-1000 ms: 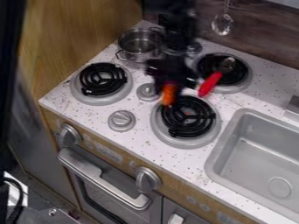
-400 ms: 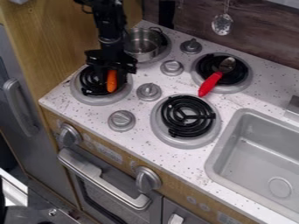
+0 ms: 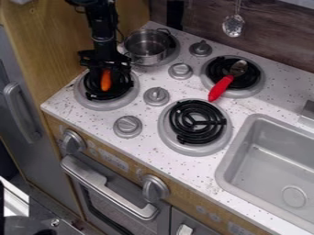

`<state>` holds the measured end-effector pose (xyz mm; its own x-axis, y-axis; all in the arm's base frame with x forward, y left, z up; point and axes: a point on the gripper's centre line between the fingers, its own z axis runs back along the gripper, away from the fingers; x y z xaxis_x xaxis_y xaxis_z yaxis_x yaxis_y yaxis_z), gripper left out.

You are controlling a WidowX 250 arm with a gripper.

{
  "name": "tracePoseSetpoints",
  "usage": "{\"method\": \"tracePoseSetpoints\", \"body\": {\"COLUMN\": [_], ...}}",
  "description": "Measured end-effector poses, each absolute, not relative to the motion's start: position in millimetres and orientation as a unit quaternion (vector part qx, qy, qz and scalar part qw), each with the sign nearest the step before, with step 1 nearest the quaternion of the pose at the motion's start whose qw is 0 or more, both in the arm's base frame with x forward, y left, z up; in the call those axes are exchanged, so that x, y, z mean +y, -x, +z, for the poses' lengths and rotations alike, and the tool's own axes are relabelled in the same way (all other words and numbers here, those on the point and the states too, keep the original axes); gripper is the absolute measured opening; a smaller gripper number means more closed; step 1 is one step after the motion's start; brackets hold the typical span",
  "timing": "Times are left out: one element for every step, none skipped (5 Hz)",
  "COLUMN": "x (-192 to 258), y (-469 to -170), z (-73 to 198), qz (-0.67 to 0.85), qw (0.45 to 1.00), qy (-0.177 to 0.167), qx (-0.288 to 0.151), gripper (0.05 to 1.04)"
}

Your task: Put the orange object on the bottom left burner

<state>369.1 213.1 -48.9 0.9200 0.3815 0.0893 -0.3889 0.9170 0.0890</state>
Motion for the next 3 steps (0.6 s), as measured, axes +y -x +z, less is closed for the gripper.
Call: {"method": "tracePoseSetpoints", "body": {"x": [211,196,178], "y": [-365,-356,-361], "z": [-53,-50,-26], "qz": [0.190,0.177,0.148], "qw": [0.980,0.982,0.985], "qy": [-0.053,-0.050,-0.057], "qx": [-0.031,-0.031,-0.065], "gripper": [0.863,1.007,1.000]}}
